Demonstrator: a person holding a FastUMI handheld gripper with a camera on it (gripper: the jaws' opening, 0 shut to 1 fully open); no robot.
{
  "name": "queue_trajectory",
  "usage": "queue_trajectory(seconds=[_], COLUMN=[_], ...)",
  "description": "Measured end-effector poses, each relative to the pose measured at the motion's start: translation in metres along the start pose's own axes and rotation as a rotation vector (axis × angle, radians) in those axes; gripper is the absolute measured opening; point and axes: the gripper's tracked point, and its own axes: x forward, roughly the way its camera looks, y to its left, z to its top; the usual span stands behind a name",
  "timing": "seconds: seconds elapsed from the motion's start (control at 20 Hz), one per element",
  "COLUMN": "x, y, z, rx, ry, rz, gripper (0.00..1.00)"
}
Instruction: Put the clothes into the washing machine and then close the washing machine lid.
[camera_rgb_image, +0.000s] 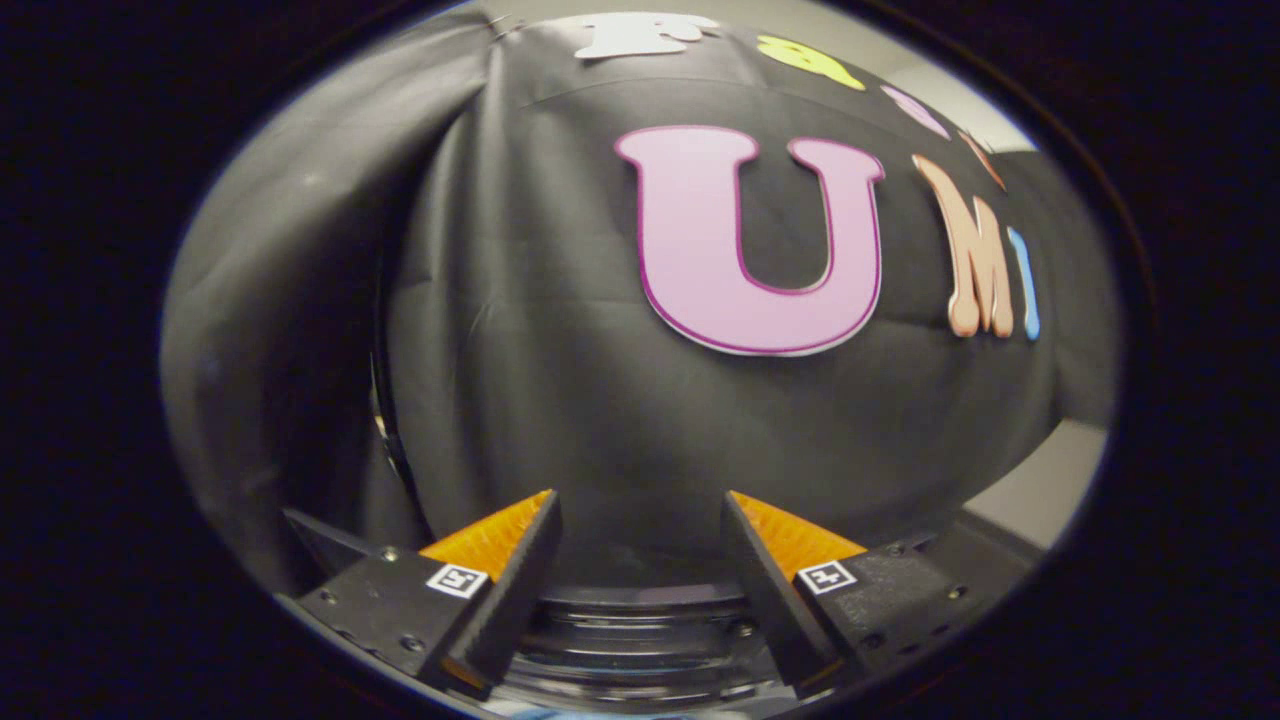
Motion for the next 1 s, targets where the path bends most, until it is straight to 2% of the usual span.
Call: queue_trajectory(seconds=[0.05,0.65,1.0], x=[-0.001,-0.022,-0.038], y=[0.002,-0.003,-0.003], z=[0.004,0.010,0.005], rx=[-0.034,-0.017,-0.019], ry=[-0.007,-0.083,-0.060], rz=[0.006,0.014,0.016], gripper=[0.98,0.98,0.98])
